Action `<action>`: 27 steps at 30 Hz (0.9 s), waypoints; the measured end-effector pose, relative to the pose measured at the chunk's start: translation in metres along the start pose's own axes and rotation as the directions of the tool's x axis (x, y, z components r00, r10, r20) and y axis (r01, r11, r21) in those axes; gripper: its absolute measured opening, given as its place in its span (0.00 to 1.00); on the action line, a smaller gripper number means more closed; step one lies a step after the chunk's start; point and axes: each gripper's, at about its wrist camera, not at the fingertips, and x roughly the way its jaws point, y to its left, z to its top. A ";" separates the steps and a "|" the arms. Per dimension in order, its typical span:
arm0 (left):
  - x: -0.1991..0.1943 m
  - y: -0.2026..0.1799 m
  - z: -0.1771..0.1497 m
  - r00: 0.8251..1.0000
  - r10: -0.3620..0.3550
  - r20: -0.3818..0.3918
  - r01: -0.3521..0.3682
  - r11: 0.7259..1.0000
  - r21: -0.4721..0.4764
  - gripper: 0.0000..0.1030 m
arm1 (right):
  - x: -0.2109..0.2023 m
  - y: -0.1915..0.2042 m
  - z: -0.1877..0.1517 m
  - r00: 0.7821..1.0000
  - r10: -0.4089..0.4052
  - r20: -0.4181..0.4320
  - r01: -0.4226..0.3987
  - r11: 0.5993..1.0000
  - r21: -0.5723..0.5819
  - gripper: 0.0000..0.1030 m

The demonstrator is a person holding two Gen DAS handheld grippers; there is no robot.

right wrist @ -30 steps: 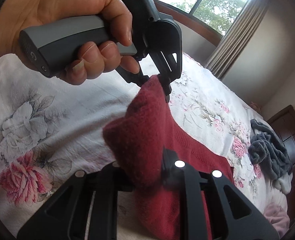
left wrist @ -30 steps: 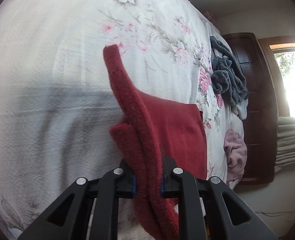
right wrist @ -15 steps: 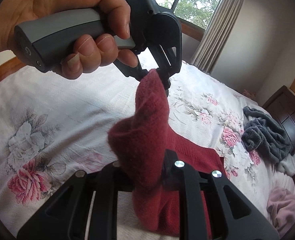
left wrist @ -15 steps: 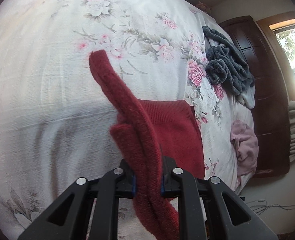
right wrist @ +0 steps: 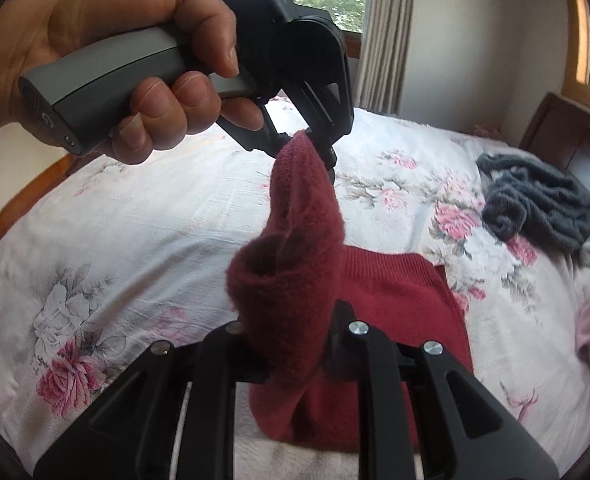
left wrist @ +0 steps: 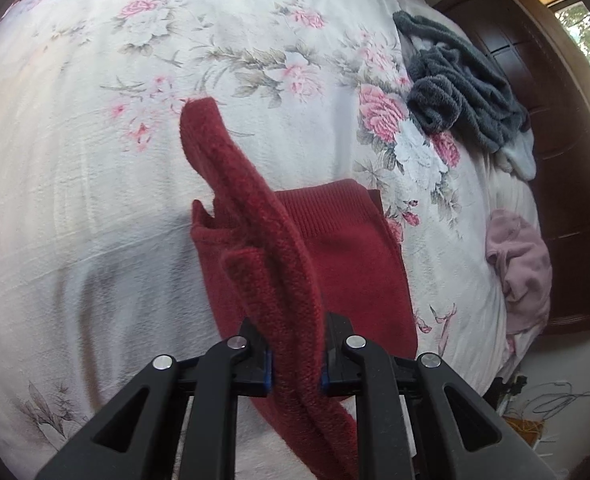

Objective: Fold small clothes

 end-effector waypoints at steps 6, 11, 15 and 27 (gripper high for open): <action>0.042 -0.040 0.007 0.996 0.079 -0.048 -0.077 0.996 0.036 0.15 | 0.007 -0.044 -0.025 0.999 0.040 -0.011 -0.039 0.990 0.133 0.15; 0.078 -0.065 0.009 0.987 0.131 -0.091 -0.125 0.990 0.070 0.15 | 0.020 -0.079 -0.048 0.996 0.085 -0.034 -0.073 0.963 0.259 0.15; 0.102 -0.077 0.012 0.981 0.156 -0.112 -0.148 0.986 0.080 0.15 | 0.029 -0.101 -0.065 0.994 0.104 -0.043 -0.084 0.940 0.331 0.15; 0.143 -0.110 0.018 0.968 0.215 -0.129 -0.201 0.973 0.112 0.15 | 0.037 -0.149 -0.085 0.986 0.162 -0.045 -0.124 0.880 0.458 0.15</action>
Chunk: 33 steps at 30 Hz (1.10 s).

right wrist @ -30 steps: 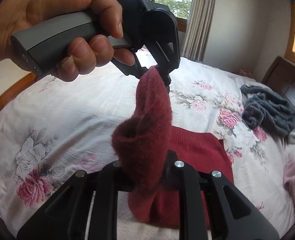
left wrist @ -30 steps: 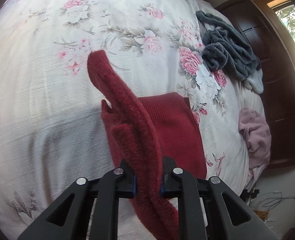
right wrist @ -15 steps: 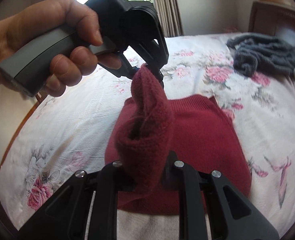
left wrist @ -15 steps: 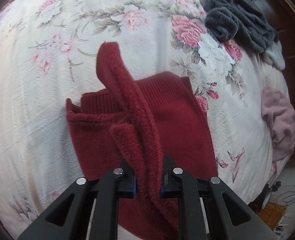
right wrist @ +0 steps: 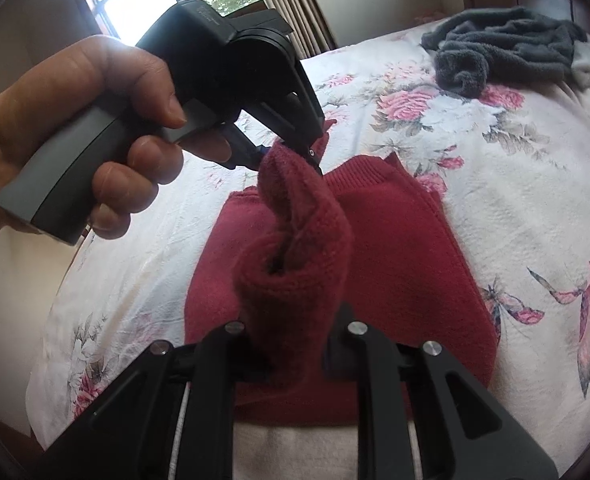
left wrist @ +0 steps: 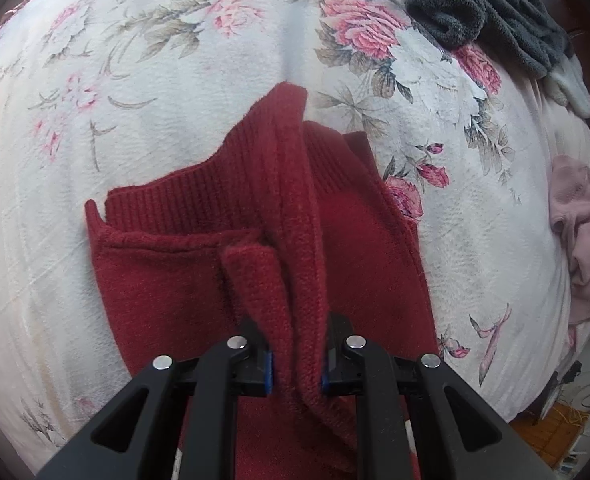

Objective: Fold small clothes

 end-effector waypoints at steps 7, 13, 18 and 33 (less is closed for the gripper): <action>0.008 -0.023 0.006 0.999 0.040 0.002 -0.040 0.999 0.006 0.15 | -0.003 -0.021 0.002 1.000 0.003 -0.010 -0.002 0.999 0.041 0.15; 0.018 -0.038 0.012 0.995 0.097 -0.002 -0.097 0.995 0.007 0.15 | -0.001 -0.033 0.001 0.999 0.034 -0.039 -0.031 0.997 0.067 0.15; 0.027 -0.048 0.013 0.993 0.120 -0.008 -0.120 0.993 0.017 0.15 | 0.001 -0.046 0.002 0.994 0.068 -0.080 -0.061 0.995 0.080 0.16; 0.047 -0.072 0.014 0.987 0.160 0.030 -0.161 0.985 0.057 0.25 | 0.013 -0.092 -0.001 0.956 0.241 -0.166 -0.205 0.956 0.211 0.25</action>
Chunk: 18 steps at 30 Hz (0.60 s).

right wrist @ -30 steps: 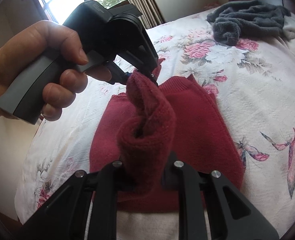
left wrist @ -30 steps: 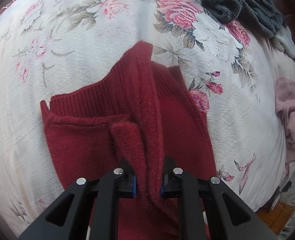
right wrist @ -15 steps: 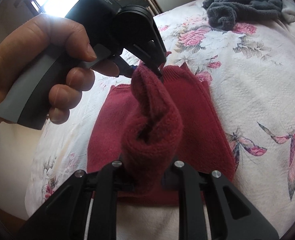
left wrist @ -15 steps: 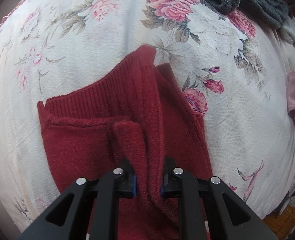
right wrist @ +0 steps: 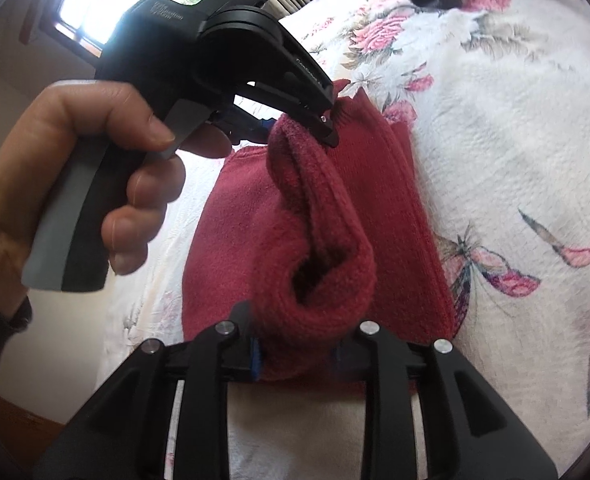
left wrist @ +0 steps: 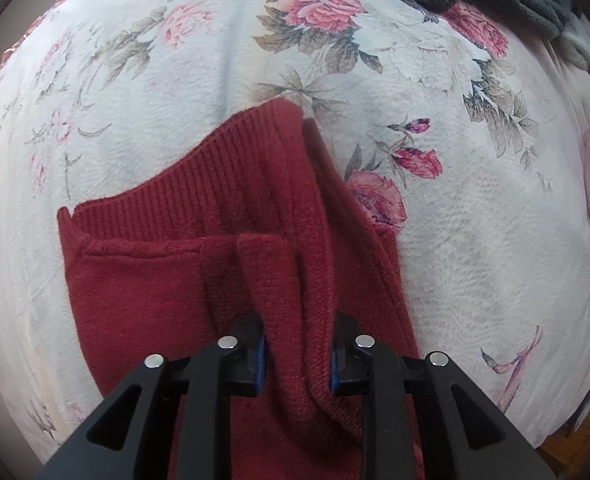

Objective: Fold small clothes

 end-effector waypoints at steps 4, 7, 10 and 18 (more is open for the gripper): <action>0.002 -0.002 -0.002 1.000 -0.013 0.012 0.013 1.000 0.006 0.32 | 0.003 -0.007 0.000 1.000 0.025 -0.007 -0.025 0.999 0.045 0.27; 0.004 -0.002 -0.001 0.999 -0.049 0.018 0.049 0.999 0.005 0.46 | 0.006 -0.011 0.000 0.999 0.041 -0.014 -0.040 0.997 0.069 0.30; -0.006 0.003 -0.004 0.985 -0.162 0.060 0.163 0.987 -0.009 0.64 | 0.007 -0.023 0.003 0.999 0.047 -0.010 -0.046 0.994 0.104 0.41; -0.040 0.056 -0.041 0.914 -0.349 0.206 0.364 0.931 -0.041 0.70 | 0.012 -0.047 0.007 0.996 0.090 0.000 -0.088 0.972 0.217 0.57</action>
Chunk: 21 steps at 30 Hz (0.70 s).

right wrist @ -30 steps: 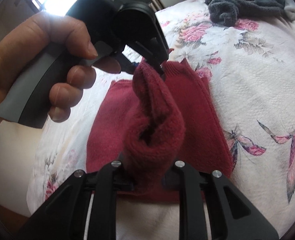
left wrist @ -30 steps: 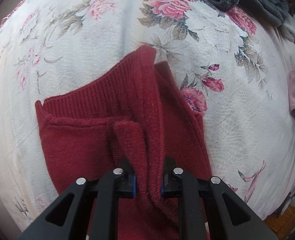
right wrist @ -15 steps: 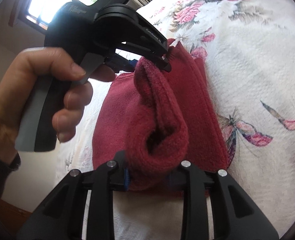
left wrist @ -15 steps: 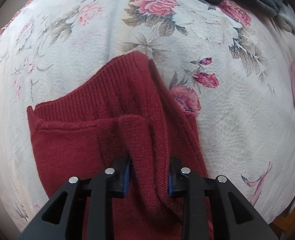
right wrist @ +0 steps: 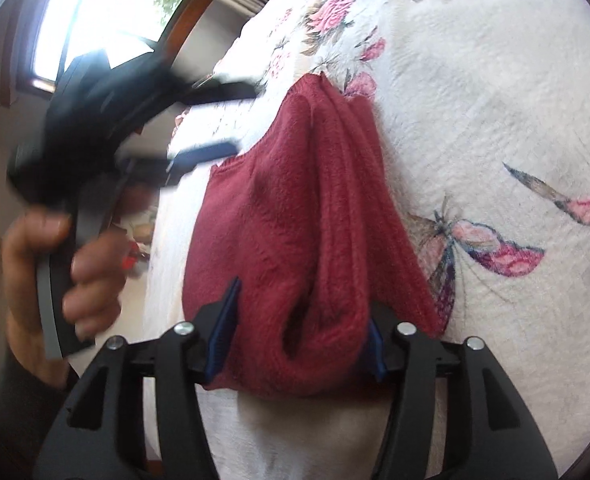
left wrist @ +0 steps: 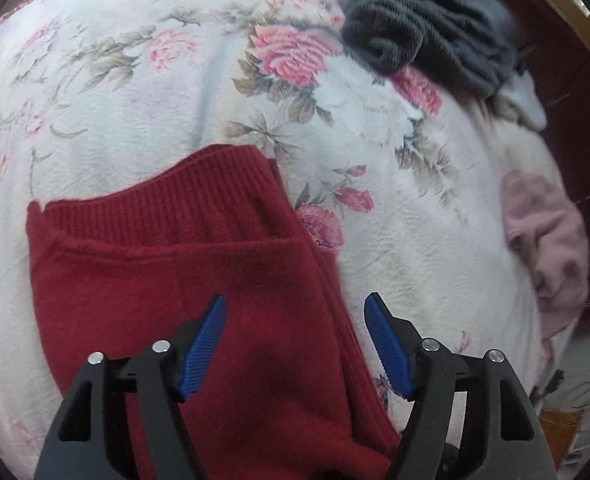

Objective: Fold small clothes

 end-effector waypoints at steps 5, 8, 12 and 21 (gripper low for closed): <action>-0.040 0.041 -0.056 0.989 -0.124 0.080 0.131 0.988 -0.083 0.70 | 0.000 -0.020 0.006 0.997 0.077 -0.001 -0.077 0.992 0.104 0.60; -0.056 0.064 -0.089 0.977 -0.170 0.125 0.184 0.977 -0.109 0.70 | 0.002 -0.028 0.008 0.991 0.136 -0.001 -0.134 0.978 0.163 0.63; -0.066 0.080 -0.134 0.968 -0.206 0.141 0.224 0.966 -0.127 0.70 | 0.003 -0.029 0.007 0.984 0.180 -0.009 -0.175 0.966 0.192 0.64; -0.082 0.095 -0.180 0.959 -0.249 0.133 0.271 0.943 -0.192 0.70 | 0.010 -0.027 0.004 0.984 0.175 -0.020 -0.168 0.969 0.181 0.60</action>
